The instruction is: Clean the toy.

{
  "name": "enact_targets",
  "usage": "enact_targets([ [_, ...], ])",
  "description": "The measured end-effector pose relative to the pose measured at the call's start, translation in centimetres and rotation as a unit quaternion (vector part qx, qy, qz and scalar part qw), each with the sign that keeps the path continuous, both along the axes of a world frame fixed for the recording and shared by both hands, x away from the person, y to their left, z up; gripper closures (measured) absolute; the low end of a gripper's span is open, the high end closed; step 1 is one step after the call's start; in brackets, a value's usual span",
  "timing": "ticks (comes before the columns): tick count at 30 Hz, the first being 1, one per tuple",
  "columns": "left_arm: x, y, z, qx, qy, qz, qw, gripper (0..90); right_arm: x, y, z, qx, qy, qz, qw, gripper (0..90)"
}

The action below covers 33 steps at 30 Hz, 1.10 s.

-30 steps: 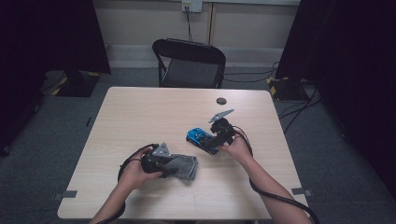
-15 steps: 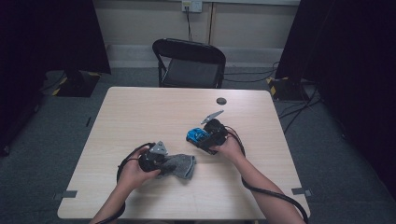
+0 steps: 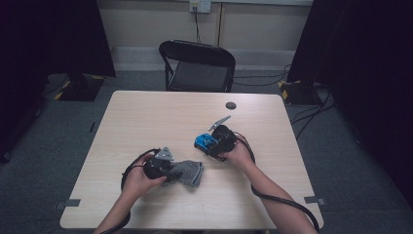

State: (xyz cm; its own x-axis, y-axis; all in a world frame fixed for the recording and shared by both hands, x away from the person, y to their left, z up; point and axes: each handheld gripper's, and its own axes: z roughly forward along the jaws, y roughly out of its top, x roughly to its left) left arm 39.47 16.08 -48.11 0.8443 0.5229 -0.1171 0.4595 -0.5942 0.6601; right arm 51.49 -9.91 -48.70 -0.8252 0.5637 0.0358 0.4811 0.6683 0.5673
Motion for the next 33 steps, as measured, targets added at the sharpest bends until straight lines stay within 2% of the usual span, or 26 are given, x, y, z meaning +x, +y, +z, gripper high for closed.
enact_targets([
  [7, 0.11, 0.03, -0.04, -0.001, 0.001, -0.003, 1.0, 67.1, -0.34, -0.02, -0.13, -0.021, -0.001, 0.008, 0.9998, 14.0],
  [12, 0.05, 0.11, -0.17, -0.009, 0.001, 0.001, 1.0, 66.9, -0.38, -0.18, -0.15, -0.018, -0.002, 0.003, 0.9998, 15.1],
  [16, 0.1, 0.18, -0.13, -0.007, 0.005, 0.001, 1.0, 66.7, -0.43, -0.04, -0.06, -0.024, 0.001, -0.004, 0.9997, 15.0],
  [20, 0.09, 0.14, -0.15, -0.008, 0.004, 0.001, 1.0, 66.6, -0.38, 0.04, -0.03, -0.031, 0.007, 0.007, 0.9995, 12.7],
  [23, 0.09, 0.14, -0.14, -0.007, 0.004, 0.002, 1.0, 66.6, -0.38, 0.06, -0.03, -0.031, 0.007, 0.003, 0.9995, 13.3],
  [24, 0.06, 0.11, -0.15, -0.008, 0.004, 0.002, 1.0, 66.6, -0.42, 0.06, 0.0, -0.031, 0.006, 0.001, 0.9995, 16.5],
  [25, 0.03, 0.07, -0.13, -0.006, 0.002, 0.003, 1.0, 66.6, -0.47, 0.03, 0.14, -0.03, 0.006, 0.0, 0.9995, 25.2],
  [27, 0.02, -0.04, -0.02, 0.0, 0.002, 0.002, 1.0, 66.6, -0.53, 0.01, 0.29, -0.028, 0.006, 0.003, 0.9996, 25.5],
  [30, 0.04, -0.14, 0.02, -0.003, 0.006, 0.018, 0.9998, 66.7, -0.48, 0.09, 0.35, -0.031, 0.008, 0.002, 0.9995, 25.6],
  [33, 0.14, 0.02, 0.24, 0.0, -0.002, 0.043, 0.9991, 66.8, -0.49, 0.09, 0.36, -0.031, 0.008, 0.002, 0.9995, 25.7],
])
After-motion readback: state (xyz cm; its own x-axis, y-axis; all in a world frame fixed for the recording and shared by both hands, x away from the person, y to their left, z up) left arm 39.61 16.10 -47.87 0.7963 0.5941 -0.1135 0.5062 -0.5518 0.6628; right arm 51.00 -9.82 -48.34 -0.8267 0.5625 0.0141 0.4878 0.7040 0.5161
